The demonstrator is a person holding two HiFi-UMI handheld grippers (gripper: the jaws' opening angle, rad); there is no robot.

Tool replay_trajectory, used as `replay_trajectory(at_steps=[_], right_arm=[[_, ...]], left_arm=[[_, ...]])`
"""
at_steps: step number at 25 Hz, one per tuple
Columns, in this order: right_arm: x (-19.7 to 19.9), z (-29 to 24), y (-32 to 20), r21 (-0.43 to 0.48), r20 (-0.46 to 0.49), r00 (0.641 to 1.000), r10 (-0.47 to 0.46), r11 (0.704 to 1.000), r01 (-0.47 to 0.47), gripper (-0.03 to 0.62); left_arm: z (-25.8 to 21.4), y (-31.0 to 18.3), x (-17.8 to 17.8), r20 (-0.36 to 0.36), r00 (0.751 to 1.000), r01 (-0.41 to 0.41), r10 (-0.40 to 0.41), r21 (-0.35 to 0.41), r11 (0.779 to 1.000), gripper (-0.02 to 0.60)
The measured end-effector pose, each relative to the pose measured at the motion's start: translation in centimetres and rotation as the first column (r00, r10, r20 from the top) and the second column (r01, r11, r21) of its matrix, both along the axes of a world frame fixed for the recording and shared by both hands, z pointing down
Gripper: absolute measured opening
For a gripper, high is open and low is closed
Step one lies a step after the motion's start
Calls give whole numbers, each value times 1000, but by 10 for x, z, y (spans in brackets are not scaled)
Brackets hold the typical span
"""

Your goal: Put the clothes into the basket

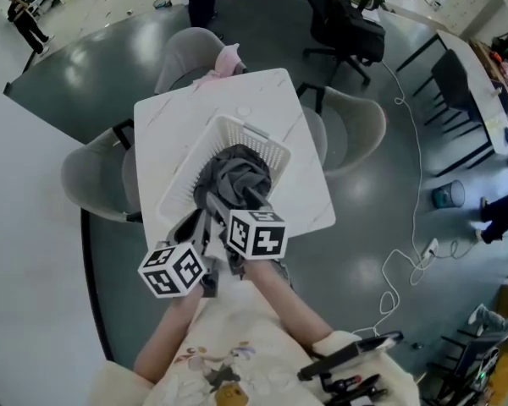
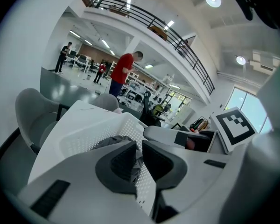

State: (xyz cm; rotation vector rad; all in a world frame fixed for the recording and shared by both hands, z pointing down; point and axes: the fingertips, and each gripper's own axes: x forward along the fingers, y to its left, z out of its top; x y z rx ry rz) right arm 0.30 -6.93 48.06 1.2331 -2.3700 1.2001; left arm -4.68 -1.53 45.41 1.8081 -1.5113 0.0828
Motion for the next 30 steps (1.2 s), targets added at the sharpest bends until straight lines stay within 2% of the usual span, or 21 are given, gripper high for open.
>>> replay_trajectory(at_steps=[8, 15, 18, 21, 24, 28, 30], right_arm=[[-6, -5, 24, 14, 11, 999, -38, 999, 38, 338], [7, -7, 51, 65, -51, 998, -30, 997, 34, 178], [8, -13, 58, 91, -37, 999, -31, 995, 34, 123], [3, -16, 61, 123, -5, 998, -62, 990, 62, 118], [7, -18, 75, 155, -25, 996, -89, 984, 92, 111], [21, -27, 86, 232, -57, 995, -80, 968, 92, 56], [28, -35, 86, 267, -41, 996, -75, 960, 83, 44]], left_arm=[[-11, 17, -8, -9, 1000, 21, -21, 26, 999, 48], [-16, 39, -11, -16, 1000, 24, -24, 29, 999, 48], [-18, 45, -12, -26, 999, 22, -21, 29, 999, 48], [-16, 47, -16, -37, 999, 36, -34, 33, 999, 48], [-13, 54, -18, -35, 999, 38, -37, 32, 999, 48], [-15, 56, -12, -10, 1000, 12, -11, 46, 999, 48], [-17, 58, -5, 25, 1000, -18, 16, 60, 998, 48]])
